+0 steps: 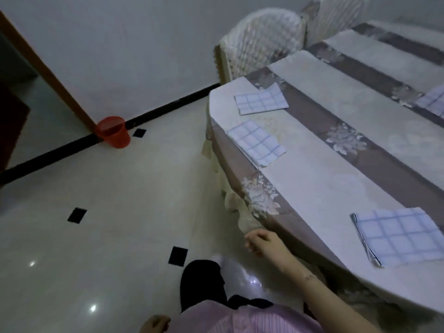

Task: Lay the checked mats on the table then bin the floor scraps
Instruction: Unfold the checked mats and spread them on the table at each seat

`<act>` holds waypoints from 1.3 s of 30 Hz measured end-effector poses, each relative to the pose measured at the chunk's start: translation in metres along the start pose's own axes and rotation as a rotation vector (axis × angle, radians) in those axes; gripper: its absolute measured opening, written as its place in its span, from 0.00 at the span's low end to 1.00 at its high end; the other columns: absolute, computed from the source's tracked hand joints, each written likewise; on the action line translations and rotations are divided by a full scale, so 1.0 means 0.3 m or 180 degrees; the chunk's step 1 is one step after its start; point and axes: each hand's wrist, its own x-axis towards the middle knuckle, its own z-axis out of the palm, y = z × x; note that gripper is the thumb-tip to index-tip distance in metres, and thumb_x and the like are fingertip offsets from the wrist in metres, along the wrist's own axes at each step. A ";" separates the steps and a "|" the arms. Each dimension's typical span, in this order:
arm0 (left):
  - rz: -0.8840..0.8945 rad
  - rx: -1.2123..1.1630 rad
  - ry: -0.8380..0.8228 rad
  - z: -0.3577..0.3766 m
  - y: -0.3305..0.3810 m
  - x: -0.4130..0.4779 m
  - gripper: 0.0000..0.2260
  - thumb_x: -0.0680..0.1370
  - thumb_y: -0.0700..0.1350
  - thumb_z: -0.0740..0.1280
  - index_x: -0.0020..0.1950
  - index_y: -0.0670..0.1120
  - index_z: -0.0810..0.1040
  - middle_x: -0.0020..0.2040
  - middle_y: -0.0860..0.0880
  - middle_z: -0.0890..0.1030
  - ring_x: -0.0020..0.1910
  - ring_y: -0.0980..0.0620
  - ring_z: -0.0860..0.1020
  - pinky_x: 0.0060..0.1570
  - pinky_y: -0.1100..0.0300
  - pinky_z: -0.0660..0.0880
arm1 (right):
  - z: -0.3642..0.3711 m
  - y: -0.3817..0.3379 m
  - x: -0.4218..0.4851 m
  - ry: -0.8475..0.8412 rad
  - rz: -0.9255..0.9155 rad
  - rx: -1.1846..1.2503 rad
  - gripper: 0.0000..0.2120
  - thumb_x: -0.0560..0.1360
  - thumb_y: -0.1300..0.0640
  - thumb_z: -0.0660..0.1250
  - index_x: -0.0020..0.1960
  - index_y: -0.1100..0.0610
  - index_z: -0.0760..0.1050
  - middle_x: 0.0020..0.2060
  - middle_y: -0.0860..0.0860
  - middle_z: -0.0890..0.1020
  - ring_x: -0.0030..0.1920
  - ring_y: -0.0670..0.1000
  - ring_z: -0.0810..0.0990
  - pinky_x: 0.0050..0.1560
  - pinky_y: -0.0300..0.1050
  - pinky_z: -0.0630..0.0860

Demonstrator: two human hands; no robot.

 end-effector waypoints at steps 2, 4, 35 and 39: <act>0.0137 0.0163 -0.0320 -0.043 0.216 -0.001 0.11 0.76 0.43 0.64 0.40 0.36 0.76 0.44 0.34 0.81 0.38 0.44 0.76 0.48 0.50 0.76 | -0.014 -0.046 -0.006 0.0279 -0.0074 0.0223 0.09 0.79 0.64 0.59 0.46 0.62 0.78 0.35 0.52 0.80 0.33 0.46 0.76 0.33 0.30 0.73; 0.0515 0.0425 -0.0452 -0.067 0.462 -0.005 0.09 0.78 0.40 0.62 0.45 0.34 0.76 0.40 0.38 0.80 0.36 0.45 0.75 0.40 0.56 0.71 | -0.036 -0.078 -0.022 0.0682 -0.0068 0.0425 0.10 0.79 0.64 0.59 0.49 0.63 0.78 0.37 0.52 0.81 0.36 0.47 0.77 0.37 0.30 0.74; 0.5850 0.4709 -0.0837 0.590 1.235 -0.258 0.20 0.74 0.49 0.54 0.58 0.47 0.80 0.60 0.49 0.80 0.58 0.48 0.80 0.63 0.55 0.60 | -0.548 0.121 -0.150 0.4492 0.1664 0.1252 0.20 0.69 0.51 0.70 0.58 0.58 0.73 0.50 0.53 0.80 0.53 0.59 0.79 0.46 0.45 0.72; 0.5689 0.4663 -0.0934 0.591 1.231 -0.269 0.20 0.74 0.49 0.54 0.58 0.46 0.80 0.60 0.48 0.80 0.58 0.48 0.79 0.63 0.55 0.59 | -0.545 0.123 -0.147 0.4663 0.1375 0.1591 0.16 0.69 0.59 0.69 0.28 0.56 0.64 0.25 0.50 0.69 0.31 0.55 0.69 0.32 0.44 0.63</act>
